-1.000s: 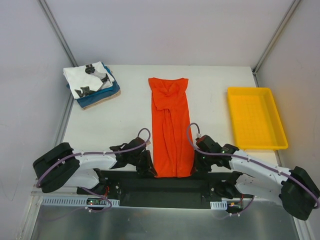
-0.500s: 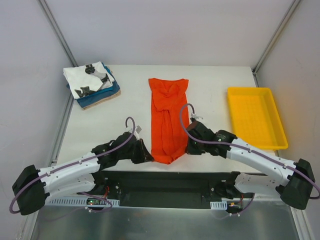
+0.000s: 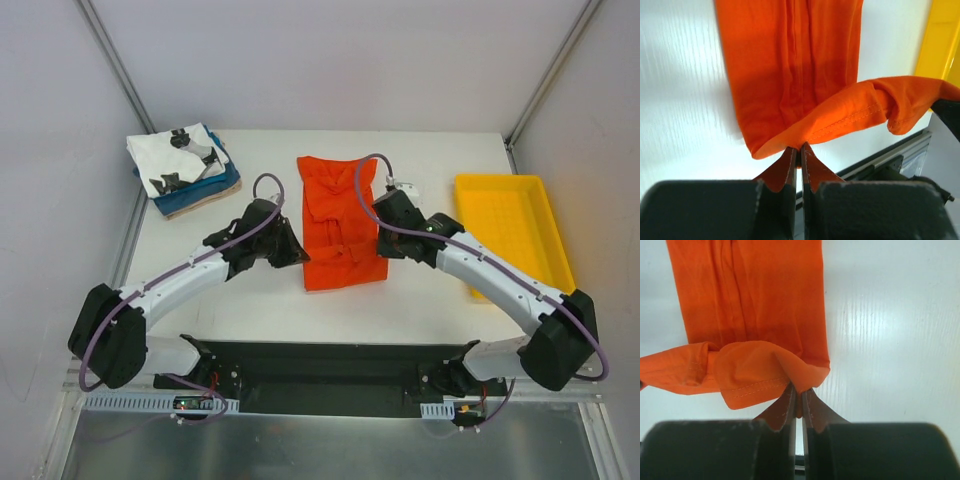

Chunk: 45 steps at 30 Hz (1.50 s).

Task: Fold and stack the t-shirts
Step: Fold the tshirt

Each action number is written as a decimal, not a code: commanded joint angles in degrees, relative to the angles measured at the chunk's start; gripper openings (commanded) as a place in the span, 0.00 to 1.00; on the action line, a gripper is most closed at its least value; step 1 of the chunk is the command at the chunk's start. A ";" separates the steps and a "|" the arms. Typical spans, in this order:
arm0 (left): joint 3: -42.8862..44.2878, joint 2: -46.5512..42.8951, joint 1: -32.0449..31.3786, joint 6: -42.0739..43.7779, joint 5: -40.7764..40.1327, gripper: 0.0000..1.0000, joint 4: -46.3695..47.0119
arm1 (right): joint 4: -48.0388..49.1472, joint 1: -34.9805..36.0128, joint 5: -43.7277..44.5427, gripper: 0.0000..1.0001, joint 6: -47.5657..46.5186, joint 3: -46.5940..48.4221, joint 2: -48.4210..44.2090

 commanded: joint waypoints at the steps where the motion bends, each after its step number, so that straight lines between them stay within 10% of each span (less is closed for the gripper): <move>1: 6.36 4.13 2.72 4.95 1.25 0.00 -0.21 | 2.40 -3.49 -1.12 0.01 -5.83 6.86 4.61; 20: 21.65 24.69 10.89 9.09 6.19 0.03 -0.48 | 3.55 -12.20 -4.64 0.02 -9.87 23.22 26.86; 31: 28.60 35.16 14.32 10.14 8.63 0.34 -0.65 | 3.02 -16.24 -9.37 0.14 -9.96 30.94 39.60; 37: 27.47 32.01 14.59 11.99 11.62 0.95 -0.83 | 2.40 -17.21 -13.42 0.78 -10.84 29.82 37.34; 45: 10.78 12.16 14.41 10.76 10.31 0.99 -0.74 | 7.05 -16.16 -15.71 0.92 -7.94 13.68 21.71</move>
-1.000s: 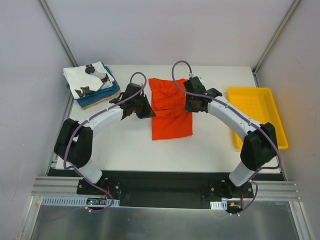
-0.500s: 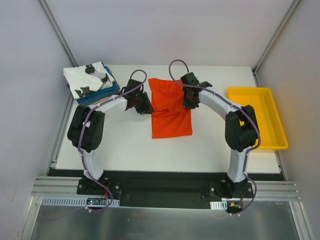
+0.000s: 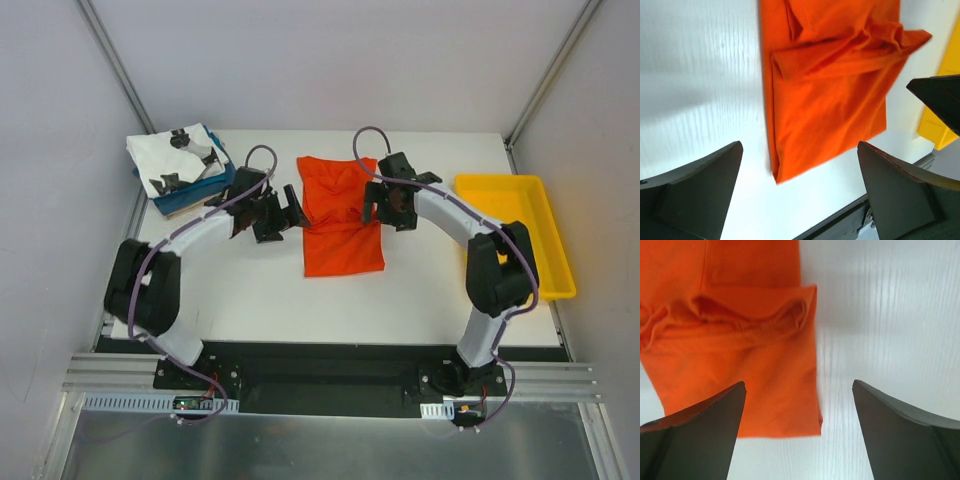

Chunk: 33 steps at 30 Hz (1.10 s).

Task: Fold and stack the t-shirts
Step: Fold the tshirt

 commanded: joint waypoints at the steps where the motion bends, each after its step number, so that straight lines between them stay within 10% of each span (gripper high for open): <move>1: -12.15 -14.87 -0.14 -0.08 -0.62 0.99 -0.41 | 3.43 1.50 -4.64 0.92 1.65 -8.03 -11.80; 14: -38.11 -48.72 -0.14 -4.83 -4.23 0.99 -5.42 | 9.67 10.65 -15.21 0.97 -0.72 -7.18 -5.50; 33: -41.28 -49.26 -0.14 -4.30 -4.59 0.99 -7.53 | 11.70 11.26 -5.81 0.97 -4.05 11.19 11.83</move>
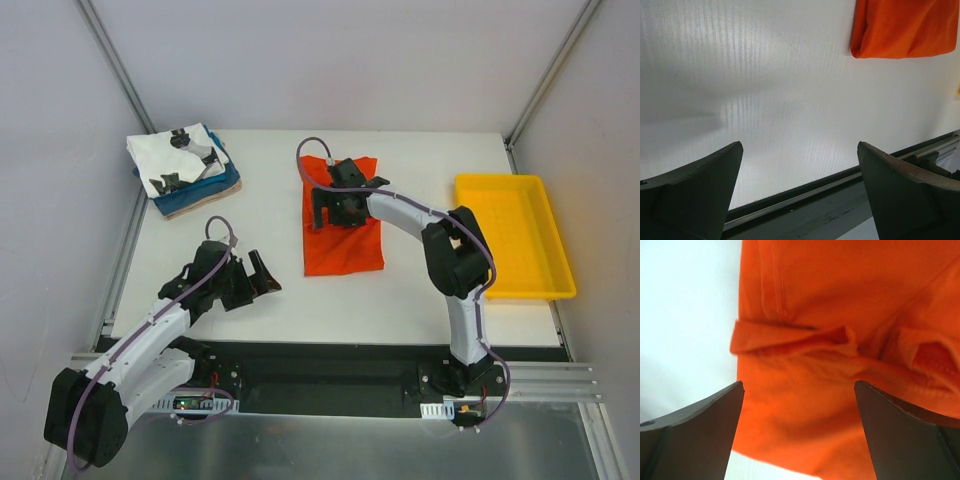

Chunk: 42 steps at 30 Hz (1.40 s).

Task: Fold and stack the t-shirts
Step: Fold the tshirt

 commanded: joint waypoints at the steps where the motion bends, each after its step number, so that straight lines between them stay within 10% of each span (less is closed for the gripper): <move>1: -1.07 -0.08 -0.12 -0.17 0.25 0.99 -0.54 | 1.73 -0.19 3.68 0.97 -2.20 7.74 2.67; 12: -0.89 -2.90 -0.12 -0.62 2.71 0.99 -0.71 | 8.05 -4.93 2.41 0.97 -5.10 23.49 6.56; 27: -0.10 -0.96 -0.12 0.09 3.50 0.99 -0.54 | 15.00 0.16 -1.94 0.97 -6.77 -12.01 -13.93; 42: -0.63 -0.96 -0.12 0.44 3.24 0.99 -0.63 | 13.68 0.69 2.28 0.97 -5.63 -5.33 -2.60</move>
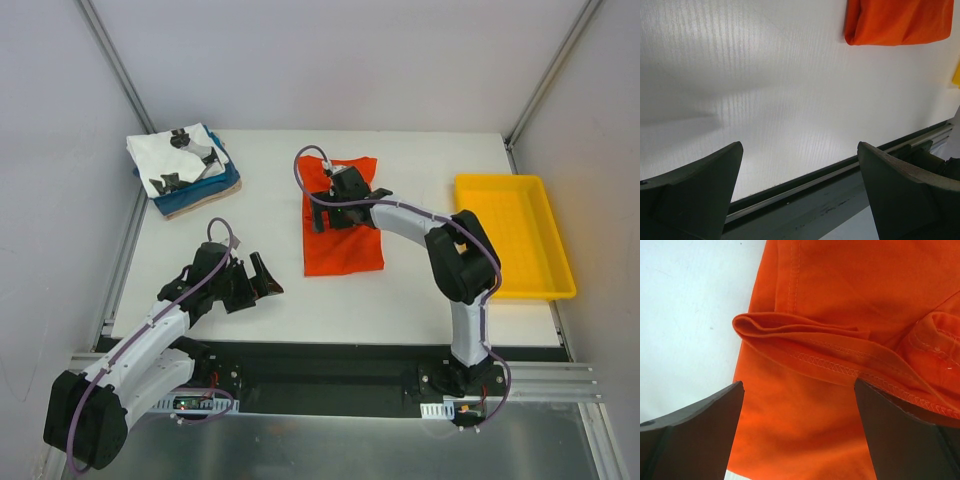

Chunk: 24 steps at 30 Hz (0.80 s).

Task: Fold and stack the t-shirts
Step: Fold the tshirt

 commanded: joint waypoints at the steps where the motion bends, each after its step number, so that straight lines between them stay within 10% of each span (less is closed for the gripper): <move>1: 0.24 0.00 -0.12 0.92 -0.04 0.99 -0.43 | 1.18 -0.06 1.36 0.97 1.32 1.79 0.25; 17: 0.60 0.97 -0.12 0.22 1.10 0.99 -0.52 | 1.90 -1.55 12.44 0.97 -3.69 20.77 10.01; 24: -0.28 -0.44 -0.12 -0.05 0.92 0.99 -0.43 | -0.22 -1.11 10.07 0.97 -2.99 10.25 -2.20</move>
